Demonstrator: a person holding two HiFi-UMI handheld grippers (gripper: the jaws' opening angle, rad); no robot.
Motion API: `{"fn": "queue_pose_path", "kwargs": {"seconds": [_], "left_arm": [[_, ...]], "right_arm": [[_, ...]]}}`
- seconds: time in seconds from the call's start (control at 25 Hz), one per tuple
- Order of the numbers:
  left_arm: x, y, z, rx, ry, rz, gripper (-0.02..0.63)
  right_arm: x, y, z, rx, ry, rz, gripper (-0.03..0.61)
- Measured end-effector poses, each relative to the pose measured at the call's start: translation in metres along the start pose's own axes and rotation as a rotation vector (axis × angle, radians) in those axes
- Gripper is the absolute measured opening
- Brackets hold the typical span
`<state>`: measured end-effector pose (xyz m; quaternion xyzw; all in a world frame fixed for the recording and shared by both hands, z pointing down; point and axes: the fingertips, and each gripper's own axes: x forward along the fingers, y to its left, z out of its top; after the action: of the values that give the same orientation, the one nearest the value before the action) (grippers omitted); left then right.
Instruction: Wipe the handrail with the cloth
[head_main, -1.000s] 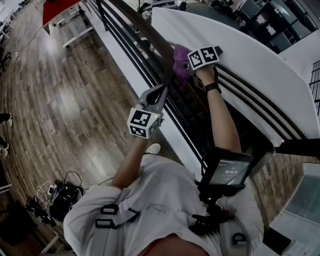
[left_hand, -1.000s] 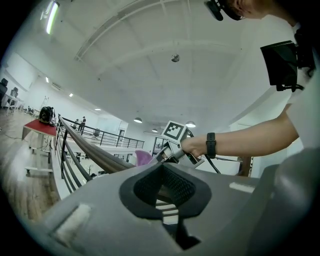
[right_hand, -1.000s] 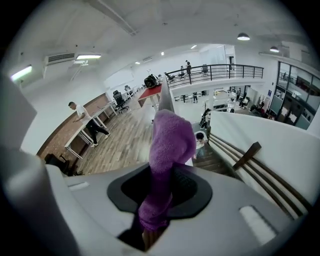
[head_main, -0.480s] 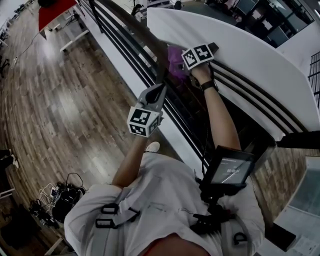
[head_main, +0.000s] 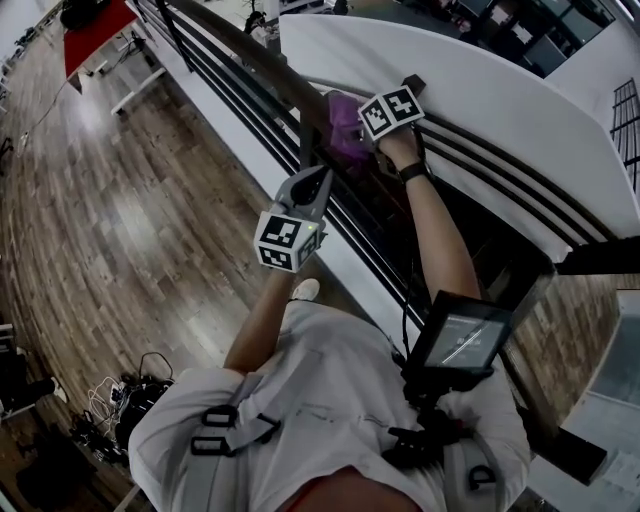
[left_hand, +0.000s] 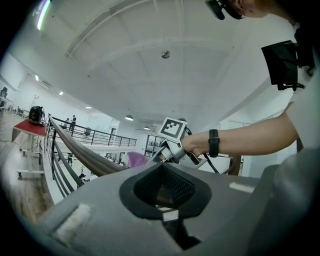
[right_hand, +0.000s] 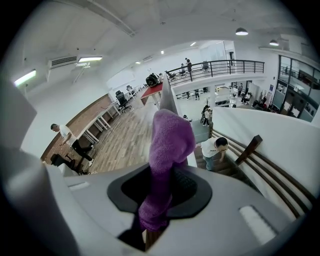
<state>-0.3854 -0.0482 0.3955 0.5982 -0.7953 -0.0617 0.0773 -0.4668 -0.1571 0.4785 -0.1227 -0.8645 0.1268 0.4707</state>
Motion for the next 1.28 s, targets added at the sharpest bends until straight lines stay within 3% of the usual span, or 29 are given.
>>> {"fn": "queue_pose_path", "kwargs": {"seconds": [0.84,1.28], "left_arm": [[0.022,-0.078,-0.008,0.029,0.04,-0.141,-0.003],[0.038,-0.13,-0.017,0.057,0.073,-0.257,-0.003]], "right_arm": [[-0.069,0.01,-0.097,0.031,-0.008,-0.001,0.094],[-0.113,0.003,-0.156,0.111,-0.047,-0.018,0.094]]}}
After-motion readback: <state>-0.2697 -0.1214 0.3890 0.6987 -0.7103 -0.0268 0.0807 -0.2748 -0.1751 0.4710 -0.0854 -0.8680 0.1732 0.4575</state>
